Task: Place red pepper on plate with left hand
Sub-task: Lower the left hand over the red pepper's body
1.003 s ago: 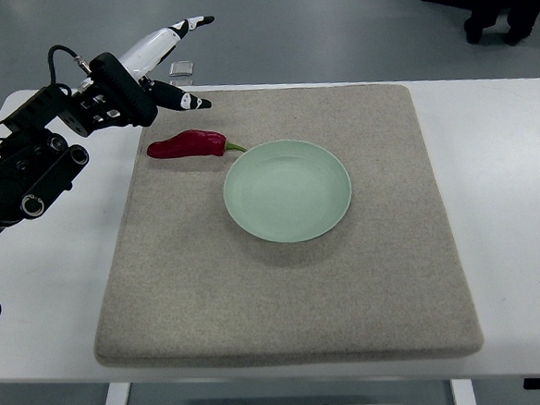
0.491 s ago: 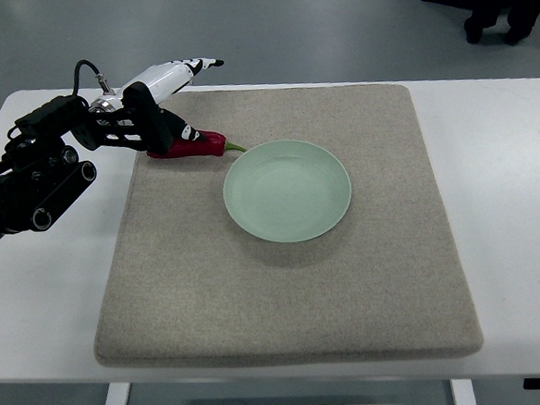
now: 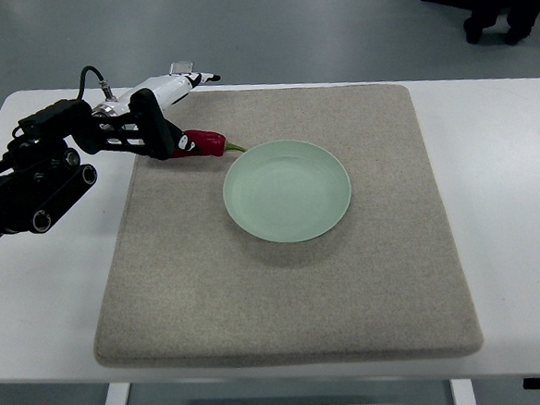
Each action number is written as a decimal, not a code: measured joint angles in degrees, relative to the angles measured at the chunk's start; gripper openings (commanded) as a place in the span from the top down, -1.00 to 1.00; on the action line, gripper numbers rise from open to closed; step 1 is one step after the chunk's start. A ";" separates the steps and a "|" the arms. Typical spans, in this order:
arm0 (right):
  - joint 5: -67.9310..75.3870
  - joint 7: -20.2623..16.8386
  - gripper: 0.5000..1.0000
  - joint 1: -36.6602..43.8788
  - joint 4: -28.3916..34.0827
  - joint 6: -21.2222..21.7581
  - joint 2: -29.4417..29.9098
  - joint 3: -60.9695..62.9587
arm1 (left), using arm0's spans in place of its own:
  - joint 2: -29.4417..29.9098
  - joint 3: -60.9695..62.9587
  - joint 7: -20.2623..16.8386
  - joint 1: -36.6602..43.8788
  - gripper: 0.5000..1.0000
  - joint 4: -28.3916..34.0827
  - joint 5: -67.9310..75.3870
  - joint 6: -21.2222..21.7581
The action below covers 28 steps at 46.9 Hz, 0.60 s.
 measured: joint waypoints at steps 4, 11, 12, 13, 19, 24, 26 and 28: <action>0.00 0.00 -0.73 0.00 0.01 0.00 0.00 0.00 | 0.28 1.38 0.00 -0.44 -0.93 0.00 0.22 0.00; 0.00 0.00 -0.73 0.02 0.02 0.00 0.00 0.02 | 0.23 3.25 0.00 -0.76 -0.90 0.00 0.22 0.06; 0.00 0.00 -0.73 0.02 0.02 0.00 0.00 0.02 | 0.23 3.45 0.00 -0.78 -0.89 0.00 0.22 0.07; 0.00 0.00 -0.73 0.02 0.02 0.00 0.00 0.01 | 0.23 3.64 0.00 -0.82 -0.88 0.00 0.22 0.10; 0.00 0.00 -0.73 0.01 0.02 0.00 0.00 0.01 | 0.07 4.56 0.00 -1.00 -0.74 0.13 0.18 0.24; 0.00 0.00 -0.73 0.01 0.01 0.00 0.00 0.01 | -0.07 4.65 0.00 -1.07 -0.59 0.49 0.15 0.27; 0.00 0.00 -0.73 0.02 0.01 0.00 0.00 0.01 | -0.16 4.66 0.00 -1.07 -0.56 0.70 0.15 0.27; 0.00 0.00 -0.73 0.02 0.01 0.00 0.00 0.00 | -0.20 4.80 0.00 -1.12 -0.51 0.77 0.15 0.30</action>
